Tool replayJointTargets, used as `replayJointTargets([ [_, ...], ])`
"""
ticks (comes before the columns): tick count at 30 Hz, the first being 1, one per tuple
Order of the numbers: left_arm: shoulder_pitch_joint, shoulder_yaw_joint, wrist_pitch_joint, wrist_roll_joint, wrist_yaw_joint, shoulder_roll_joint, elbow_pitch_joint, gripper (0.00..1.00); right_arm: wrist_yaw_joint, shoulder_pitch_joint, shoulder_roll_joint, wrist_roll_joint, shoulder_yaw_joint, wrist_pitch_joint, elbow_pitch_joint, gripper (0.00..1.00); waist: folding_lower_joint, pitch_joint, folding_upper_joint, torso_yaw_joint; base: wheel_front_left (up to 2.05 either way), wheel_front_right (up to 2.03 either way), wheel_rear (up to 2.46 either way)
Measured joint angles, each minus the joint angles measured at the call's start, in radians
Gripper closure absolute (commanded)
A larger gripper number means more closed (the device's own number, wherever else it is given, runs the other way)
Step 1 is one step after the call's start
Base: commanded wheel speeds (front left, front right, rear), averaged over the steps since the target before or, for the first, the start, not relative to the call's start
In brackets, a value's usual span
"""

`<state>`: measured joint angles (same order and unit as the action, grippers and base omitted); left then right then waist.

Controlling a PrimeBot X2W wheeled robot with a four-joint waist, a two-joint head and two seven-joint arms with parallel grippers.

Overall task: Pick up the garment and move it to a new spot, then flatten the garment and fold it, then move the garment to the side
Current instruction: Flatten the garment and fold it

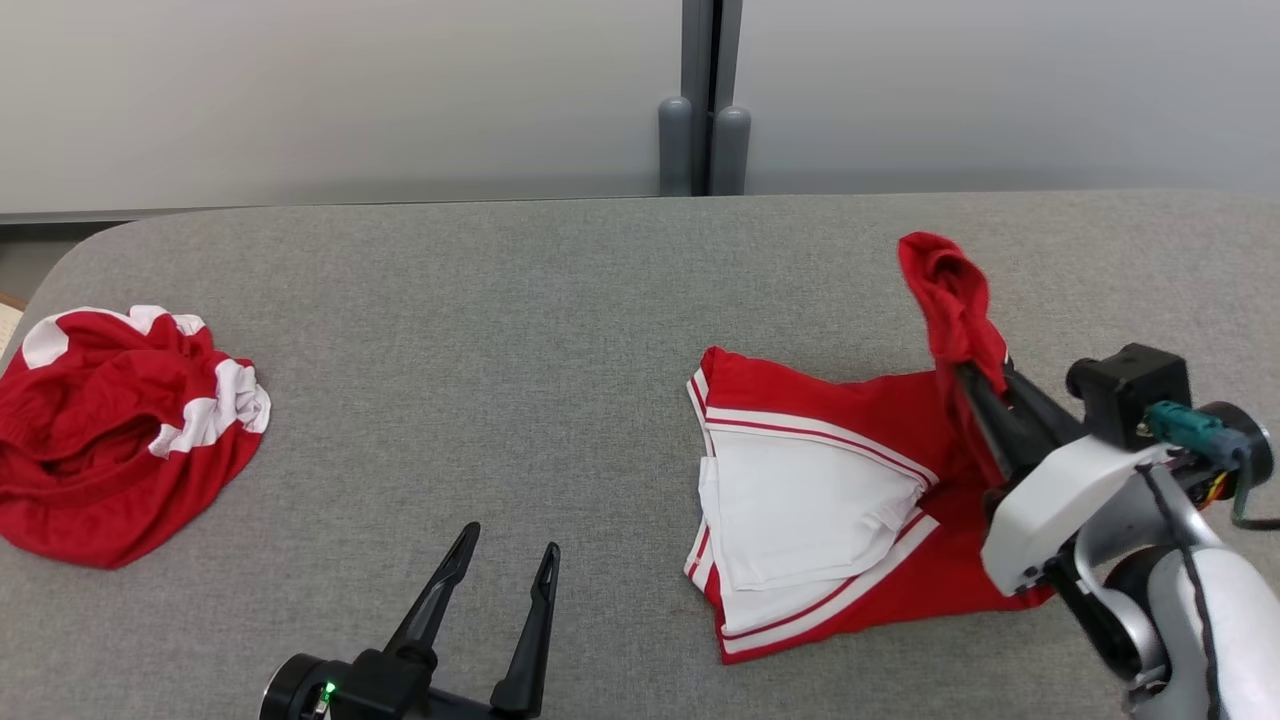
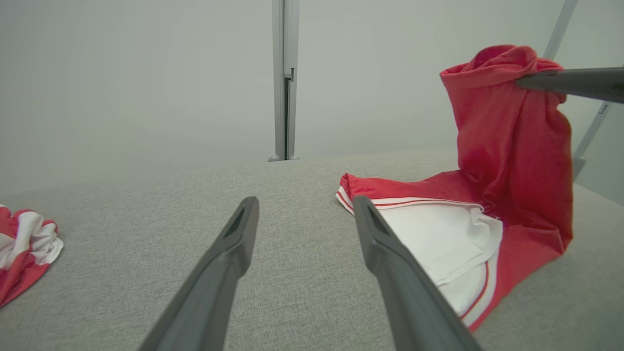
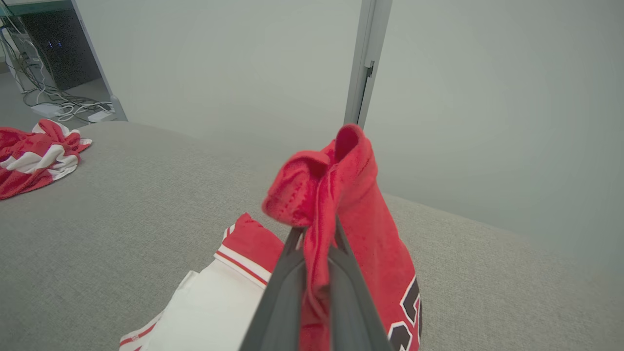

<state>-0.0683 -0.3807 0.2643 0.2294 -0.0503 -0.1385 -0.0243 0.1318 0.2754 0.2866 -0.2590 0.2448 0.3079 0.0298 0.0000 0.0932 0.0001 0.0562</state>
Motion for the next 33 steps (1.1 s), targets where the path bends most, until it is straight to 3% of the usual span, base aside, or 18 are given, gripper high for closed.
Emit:
replayJointTargets([
  [8, -0.004, 0.006, 0.000, -0.007, 0.016, 0.019, -0.010, 0.00, 0.000, -0.033, -0.052, -0.027, 0.109, 0.024, 0.004, 1.00, 0.0000, -0.006, 0.0000, 0.026, 0.00, 0.00, 0.00],
  [18, -0.005, 0.015, 0.000, -0.018, 0.038, 0.036, -0.022, 0.00, -0.001, -0.004, -0.137, -0.077, 0.234, -0.069, 0.243, 1.00, 0.0000, -0.008, 0.0000, 0.055, 0.00, 0.00, 0.00],
  [19, -0.005, 0.018, 0.000, -0.018, 0.038, 0.038, -0.025, 0.00, -0.001, 0.004, -0.145, -0.085, 0.248, -0.081, 0.270, 0.78, 0.0000, -0.007, 0.0000, 0.057, 0.00, 0.00, 0.00],
  [20, -0.005, 0.018, 0.000, -0.018, 0.040, 0.040, -0.027, 0.00, -0.001, 0.011, -0.151, -0.087, 0.257, -0.089, 0.300, 0.00, 0.0000, -0.006, 0.0000, 0.058, 0.00, 0.00, 0.00],
  [26, -0.005, 0.029, 0.000, -0.022, 0.045, 0.051, -0.042, 0.00, -0.001, 0.056, -0.182, -0.115, 0.253, -0.222, 0.357, 0.00, 0.0000, 0.003, 0.0000, 0.062, 0.00, 0.00, 0.00],
  [33, -0.005, 0.057, 0.000, -0.023, 0.030, 0.063, -0.035, 0.00, -0.001, 0.072, -0.096, -0.116, 0.154, -0.390, 0.312, 0.00, 0.0000, -0.012, 0.0000, 0.029, 0.00, 0.00, 0.00],
])
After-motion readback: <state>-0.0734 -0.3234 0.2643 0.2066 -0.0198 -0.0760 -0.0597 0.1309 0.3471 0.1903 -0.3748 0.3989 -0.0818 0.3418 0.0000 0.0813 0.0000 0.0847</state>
